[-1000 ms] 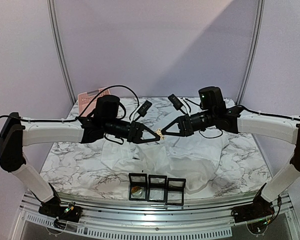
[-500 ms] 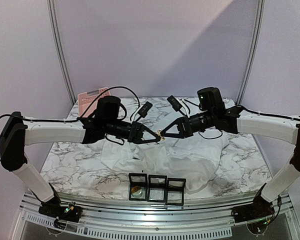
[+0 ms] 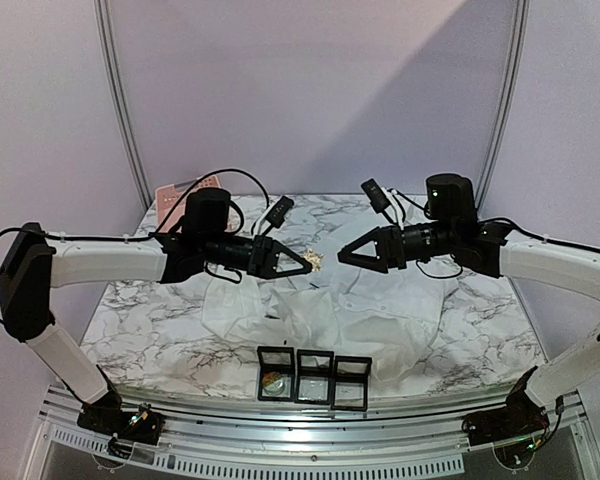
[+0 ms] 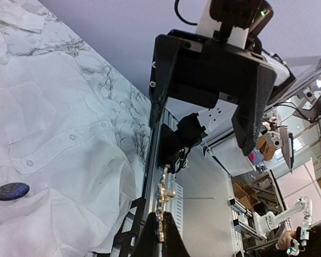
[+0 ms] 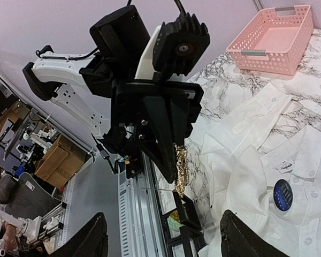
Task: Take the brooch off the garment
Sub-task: Pass from the right arm to the left, then close the brooch at the center of the board.
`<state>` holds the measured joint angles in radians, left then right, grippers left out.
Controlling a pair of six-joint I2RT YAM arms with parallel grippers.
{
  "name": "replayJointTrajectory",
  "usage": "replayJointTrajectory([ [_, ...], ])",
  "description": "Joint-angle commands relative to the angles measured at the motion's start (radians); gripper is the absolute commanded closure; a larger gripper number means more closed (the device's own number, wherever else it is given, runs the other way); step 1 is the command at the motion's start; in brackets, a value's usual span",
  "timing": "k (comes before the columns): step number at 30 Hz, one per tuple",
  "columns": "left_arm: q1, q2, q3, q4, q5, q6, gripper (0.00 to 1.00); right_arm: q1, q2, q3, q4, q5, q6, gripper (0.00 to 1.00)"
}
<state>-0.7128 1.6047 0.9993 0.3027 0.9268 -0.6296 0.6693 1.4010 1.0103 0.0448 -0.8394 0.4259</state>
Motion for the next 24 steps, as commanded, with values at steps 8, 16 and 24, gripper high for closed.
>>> replayJointTrajectory([
  [8,0.015,-0.008,0.025,0.022,0.113,-0.028,1.00,0.053,0.032,0.006,-0.036,0.030,-0.053,0.26],
  [16,0.015,-0.012,0.027,0.028,0.132,-0.036,1.00,0.083,0.079,0.030,-0.026,0.044,-0.057,0.28],
  [24,0.013,-0.008,0.024,0.042,0.136,-0.047,1.00,0.105,0.114,0.062,-0.039,0.056,-0.076,0.31],
])
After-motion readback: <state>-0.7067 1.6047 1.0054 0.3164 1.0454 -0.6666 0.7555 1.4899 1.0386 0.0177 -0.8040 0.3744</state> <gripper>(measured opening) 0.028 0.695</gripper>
